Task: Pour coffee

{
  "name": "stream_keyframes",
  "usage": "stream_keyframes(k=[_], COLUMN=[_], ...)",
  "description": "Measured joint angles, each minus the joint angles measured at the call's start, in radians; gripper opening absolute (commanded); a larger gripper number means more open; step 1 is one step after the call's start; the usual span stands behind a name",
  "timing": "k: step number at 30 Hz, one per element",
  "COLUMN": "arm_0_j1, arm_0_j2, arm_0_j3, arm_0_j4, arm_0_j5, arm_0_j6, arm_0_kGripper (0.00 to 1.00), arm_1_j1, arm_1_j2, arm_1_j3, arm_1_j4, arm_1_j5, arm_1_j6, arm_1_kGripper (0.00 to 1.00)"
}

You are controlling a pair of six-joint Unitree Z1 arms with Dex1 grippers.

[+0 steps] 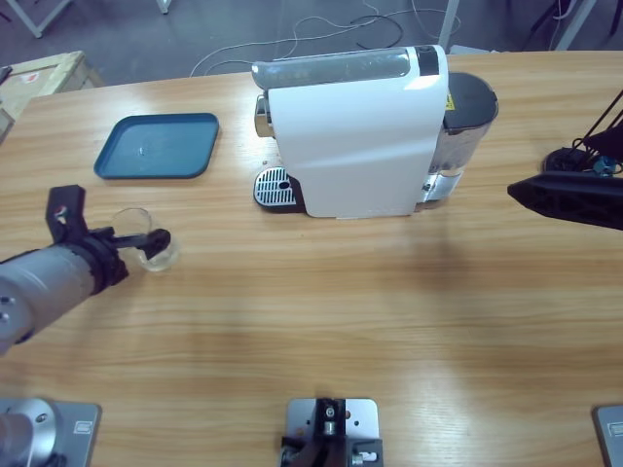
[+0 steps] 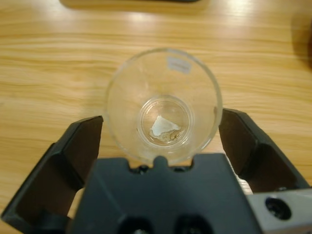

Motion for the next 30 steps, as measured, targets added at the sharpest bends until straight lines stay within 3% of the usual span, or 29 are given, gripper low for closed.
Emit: stream_keyframes(k=[3, 7, 13, 16, 17, 19, 25, 30], arm_0_j1=[0.0, 0.0, 0.0, 0.0, 0.0, 0.0, 0.001, 0.005], arm_0_j2=[0.026, 0.052, 0.057, 0.057, 0.057, 0.057, 0.047, -0.041], arm_0_j3=[0.009, 0.01, 0.015, 0.019, 0.019, 0.019, 0.019, 0.009], arm_0_j4=[-0.039, -0.076, -0.086, -0.087, -0.087, -0.088, -0.09, -0.103], arm_0_j5=[0.0, 0.004, 0.018, 0.024, 0.026, 0.026, 0.01, -0.177], arm_0_j6=[-0.003, 0.008, 0.036, 0.051, 0.059, 0.08, 0.133, 0.355], arm_0_kGripper=[0.952, 0.698, 0.683, 0.295, 0.253, 0.0, 0.0, 0.0], arm_1_j1=[0.0, 0.0, 0.0, 0.0, 0.0, 0.0, 0.0, 0.0], arm_1_j2=[0.0, 0.0, 0.0, 0.0, 0.0, 0.0, 0.0, -0.004], arm_1_j3=[0.0, 0.0, 0.0, 0.001, 0.001, 0.002, 0.002, -0.053], arm_1_j4=[0.0, 0.0, 0.0, 0.0, 0.0, 0.0, 0.001, 0.114], arm_1_j5=[0.0, 0.0, 0.0, 0.0, 0.0, 0.0, 0.0, -0.039], arm_1_j6=[0.003, 0.003, 0.003, 0.003, 0.004, 0.006, 0.007, 0.007], arm_1_kGripper=[1.0, 1.0, 1.0, 1.0, 1.0, 1.0, 1.0, 1.0])
